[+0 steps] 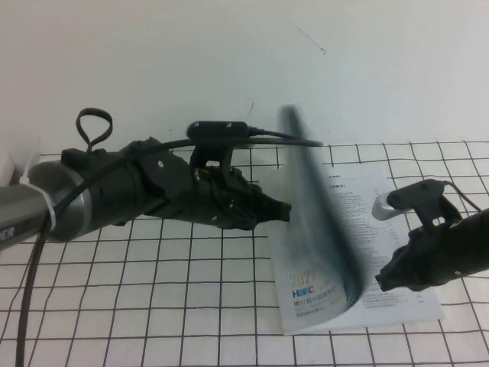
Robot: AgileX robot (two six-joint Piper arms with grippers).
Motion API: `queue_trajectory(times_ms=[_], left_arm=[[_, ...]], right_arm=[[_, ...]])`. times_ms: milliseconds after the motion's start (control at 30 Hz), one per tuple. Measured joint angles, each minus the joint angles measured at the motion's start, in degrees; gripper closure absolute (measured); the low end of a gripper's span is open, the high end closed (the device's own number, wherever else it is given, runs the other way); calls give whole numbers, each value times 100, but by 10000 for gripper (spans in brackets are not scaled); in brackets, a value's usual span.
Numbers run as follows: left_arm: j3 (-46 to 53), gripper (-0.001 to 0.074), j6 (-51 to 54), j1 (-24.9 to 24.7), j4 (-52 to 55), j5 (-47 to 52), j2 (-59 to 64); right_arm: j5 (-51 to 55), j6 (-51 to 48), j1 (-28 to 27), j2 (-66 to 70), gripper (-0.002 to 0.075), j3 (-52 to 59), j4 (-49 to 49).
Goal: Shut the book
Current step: 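Close the open booklet and leave it lying on the table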
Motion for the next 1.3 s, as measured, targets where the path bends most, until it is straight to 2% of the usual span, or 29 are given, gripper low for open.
queue_trajectory(times_ms=[167,433,533,667,800,933,1100,1300], left_arm=[[-156,739,114,-29,-66,-56,-487],[-156,739,165,-29,654,-125,-1702],[-156,738,-280,-17,1234,148,-2187],[-156,739,-1445,111,2544,943,-2685],[-156,739,-2856,186,4627,2097,-3130],[-86,739,-3781,203,6350,2694,-3655],[613,739,-4059,215,6635,2093,-4926],[2304,738,-4100,215,6381,654,-6691]], right_arm=[[103,12,-54,-805,729,0,-229],[576,530,-363,-2665,729,0,-1481],[1032,809,-392,-3285,729,0,-2179],[1818,1925,-392,-4023,729,0,-3553],[2575,3187,-392,-4648,729,44,-5058],[2925,3602,-392,-5309,729,98,-5442],[2817,3865,-392,-6353,729,594,-5297],[2417,3977,-392,-7686,729,1701,-5243]])
